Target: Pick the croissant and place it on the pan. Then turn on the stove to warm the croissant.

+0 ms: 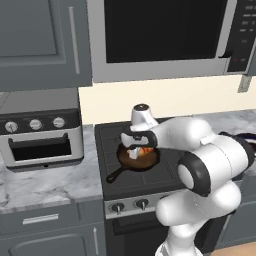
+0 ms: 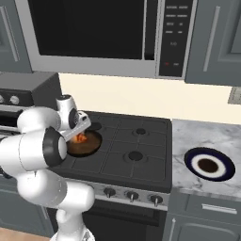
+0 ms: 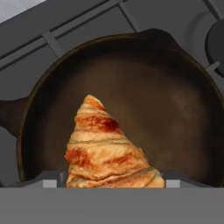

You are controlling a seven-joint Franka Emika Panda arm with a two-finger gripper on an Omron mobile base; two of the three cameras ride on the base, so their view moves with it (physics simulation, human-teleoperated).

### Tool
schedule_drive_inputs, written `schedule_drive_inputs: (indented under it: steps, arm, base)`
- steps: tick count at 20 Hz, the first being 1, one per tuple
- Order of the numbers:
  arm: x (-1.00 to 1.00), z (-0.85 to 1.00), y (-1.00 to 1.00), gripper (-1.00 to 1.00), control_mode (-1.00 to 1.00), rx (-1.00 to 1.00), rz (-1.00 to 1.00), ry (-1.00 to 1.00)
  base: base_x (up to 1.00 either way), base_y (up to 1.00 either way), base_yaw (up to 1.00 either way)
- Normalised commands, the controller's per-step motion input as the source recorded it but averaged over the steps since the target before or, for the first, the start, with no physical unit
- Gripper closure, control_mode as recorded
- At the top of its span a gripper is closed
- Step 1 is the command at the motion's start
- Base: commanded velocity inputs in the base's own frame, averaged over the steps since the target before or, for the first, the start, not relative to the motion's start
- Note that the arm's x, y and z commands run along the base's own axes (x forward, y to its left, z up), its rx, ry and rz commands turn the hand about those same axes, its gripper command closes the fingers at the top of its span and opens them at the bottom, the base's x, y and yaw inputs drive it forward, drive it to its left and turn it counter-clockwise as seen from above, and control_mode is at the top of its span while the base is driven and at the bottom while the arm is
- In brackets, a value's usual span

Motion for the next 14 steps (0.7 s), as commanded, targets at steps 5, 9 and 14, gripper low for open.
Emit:
schedule_drive_inputs:
  steps: [5,9,14]
  arm:
    - [0.23,-0.21,0.0,1.0,-1.0,0.0,0.0,0.0]
    - [0.22,-0.17,0.0,1.0,-1.0,0.0,0.0,0.0]
    - [0.19,-0.15,0.0,1.0,-1.0,0.0,0.0,0.0]
  base:
    - [0.0,0.0,0.0]
    - [0.0,0.0,0.0]
    - [0.0,0.0,0.0]
